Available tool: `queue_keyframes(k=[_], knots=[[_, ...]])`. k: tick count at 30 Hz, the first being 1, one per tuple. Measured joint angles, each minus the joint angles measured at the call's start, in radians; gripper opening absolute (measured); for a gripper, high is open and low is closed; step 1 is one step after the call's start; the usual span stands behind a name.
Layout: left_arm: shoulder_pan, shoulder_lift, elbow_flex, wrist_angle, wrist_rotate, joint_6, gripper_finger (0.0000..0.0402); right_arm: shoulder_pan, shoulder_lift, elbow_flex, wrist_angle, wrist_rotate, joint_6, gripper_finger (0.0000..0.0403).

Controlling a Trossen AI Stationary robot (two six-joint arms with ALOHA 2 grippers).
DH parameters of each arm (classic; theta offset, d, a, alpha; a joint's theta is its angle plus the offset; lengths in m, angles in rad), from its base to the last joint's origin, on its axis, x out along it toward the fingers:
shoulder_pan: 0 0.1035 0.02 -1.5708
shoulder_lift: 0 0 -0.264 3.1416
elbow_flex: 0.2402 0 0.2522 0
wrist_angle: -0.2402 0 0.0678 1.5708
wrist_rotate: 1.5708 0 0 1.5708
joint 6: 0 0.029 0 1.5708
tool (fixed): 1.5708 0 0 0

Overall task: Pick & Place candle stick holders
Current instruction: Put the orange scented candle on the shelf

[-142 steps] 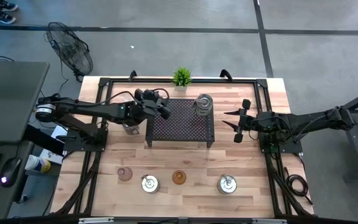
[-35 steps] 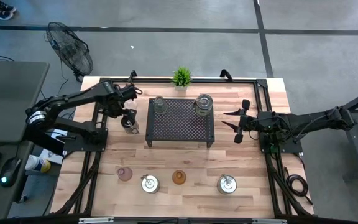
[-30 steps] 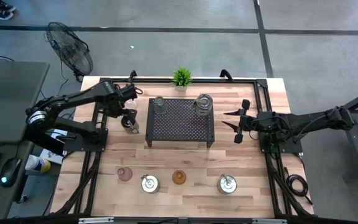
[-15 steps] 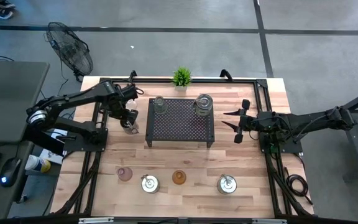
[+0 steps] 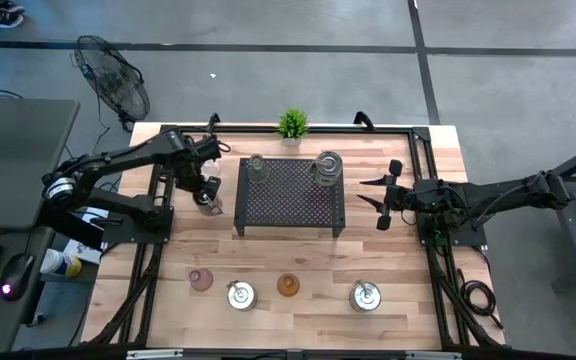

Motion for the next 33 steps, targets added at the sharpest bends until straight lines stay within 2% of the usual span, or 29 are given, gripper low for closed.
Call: queue_keyframes(k=[13, 33], knots=[[0.000, 0.000, 0.000, -0.001, 0.028, 0.042, 0.0001, 0.000, 0.000, 0.000, 0.003, -0.001, 0.004, 0.0154], [0.000, 0.000, 0.000, 0.002, 0.006, 0.094, 0.0000, 0.000, 0.000, 0.000, 0.003, 0.007, -0.007, 0.0154]])
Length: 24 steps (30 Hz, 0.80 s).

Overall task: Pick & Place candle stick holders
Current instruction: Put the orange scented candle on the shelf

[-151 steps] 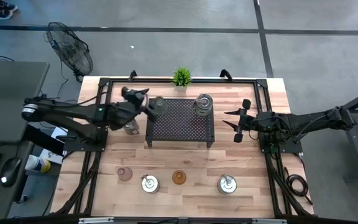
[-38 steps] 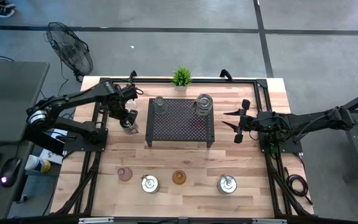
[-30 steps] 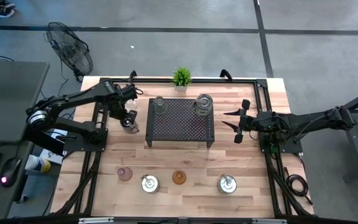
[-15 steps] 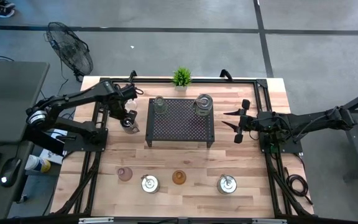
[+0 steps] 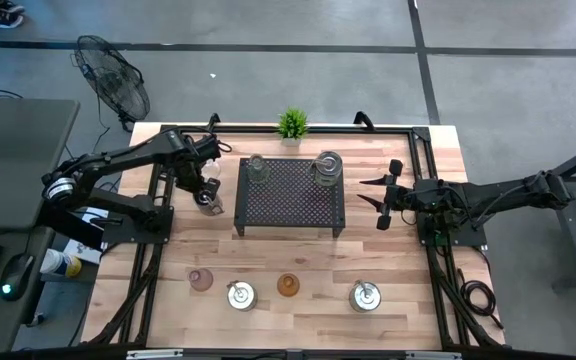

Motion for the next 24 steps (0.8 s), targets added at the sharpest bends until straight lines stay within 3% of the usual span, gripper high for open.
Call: queue_keyframes(k=[13, 24], knots=[[-0.001, -0.009, -0.001, -0.001, -0.020, 0.045, 0.0000, 0.000, 0.000, 0.000, 0.000, 0.000, 0.028, 0.0154], [-0.001, -0.006, 0.081, -0.022, -0.021, 0.073, 0.0000, 0.000, 0.000, 0.000, -0.006, -0.008, 0.094, 0.0154]])
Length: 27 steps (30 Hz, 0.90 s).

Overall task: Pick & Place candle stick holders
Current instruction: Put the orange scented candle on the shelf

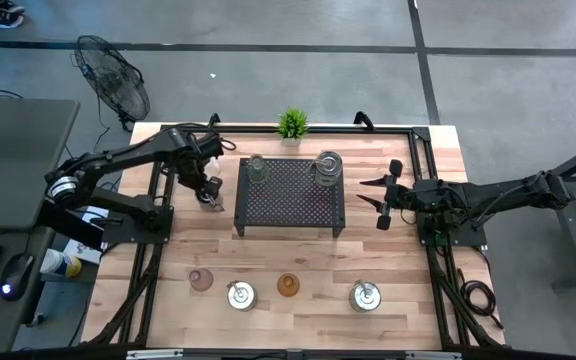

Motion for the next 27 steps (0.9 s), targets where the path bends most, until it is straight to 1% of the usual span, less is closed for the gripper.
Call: queue_keyframes(k=[6, 14, 20, 27], knots=[[-0.005, 0.000, 0.042, -0.045, 0.004, 0.005, 0.0000, 0.000, 0.000, 0.000, -0.018, 0.000, 0.028, 0.0154], [-0.080, -0.002, 0.076, -0.062, 0.000, -0.024, 0.0000, 0.000, 0.000, 0.000, -0.018, 0.000, 0.038, 0.0154], [-0.121, -0.003, 0.126, -0.137, -0.024, -0.075, 0.0000, 0.000, 0.000, 0.000, -0.024, 0.000, 0.036, 0.0154], [-0.132, -0.003, 0.210, -0.218, -0.053, -0.106, 0.0000, 0.000, 0.000, 0.000, -0.038, -0.018, 0.019, 0.0154]])
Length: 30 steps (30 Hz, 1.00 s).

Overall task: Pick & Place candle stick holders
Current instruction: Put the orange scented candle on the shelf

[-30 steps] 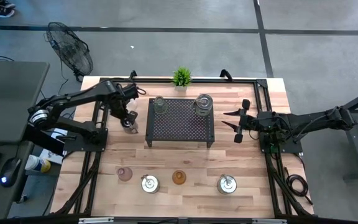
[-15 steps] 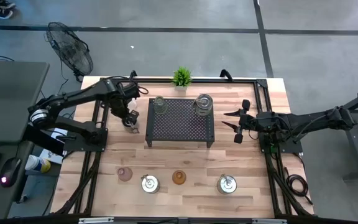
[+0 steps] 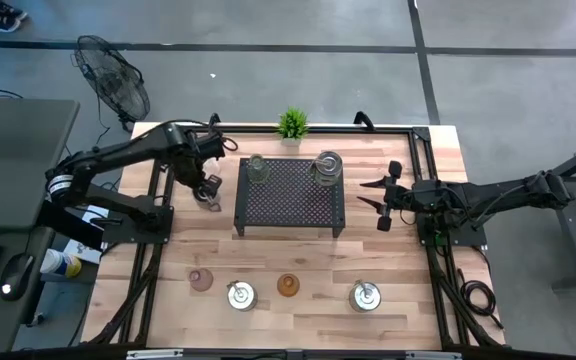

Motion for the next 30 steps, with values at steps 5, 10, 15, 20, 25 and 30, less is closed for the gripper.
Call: queue_keyframes(k=[5, 10, 15, 20, 25, 30], knots=[[0.000, 0.000, 0.049, -0.035, 0.001, -0.014, 0.0000, 0.000, 0.000, 0.000, 0.000, -0.002, -0.001, 0.0154], [0.000, 0.000, 0.110, -0.101, 0.002, -0.047, 0.0000, 0.000, 0.000, 0.000, -0.001, -0.002, -0.001, 0.0154], [-0.038, 0.000, 0.176, -0.124, 0.001, -0.076, 0.0000, 0.000, 0.000, 0.000, -0.001, -0.002, -0.007, 0.0154], [-0.095, -0.001, 0.247, -0.124, 0.003, -0.103, 0.0000, 0.000, 0.000, 0.000, -0.002, -0.002, -0.008, 0.0154], [-0.153, 0.000, 0.299, -0.123, 0.002, -0.152, 0.0000, 0.000, 0.000, 0.000, -0.002, -0.002, -0.008, 0.0154], [-0.202, 0.000, 0.340, -0.123, 0.007, -0.179, 0.0000, 0.000, 0.000, 0.000, -0.002, -0.002, -0.003, 0.0154]])
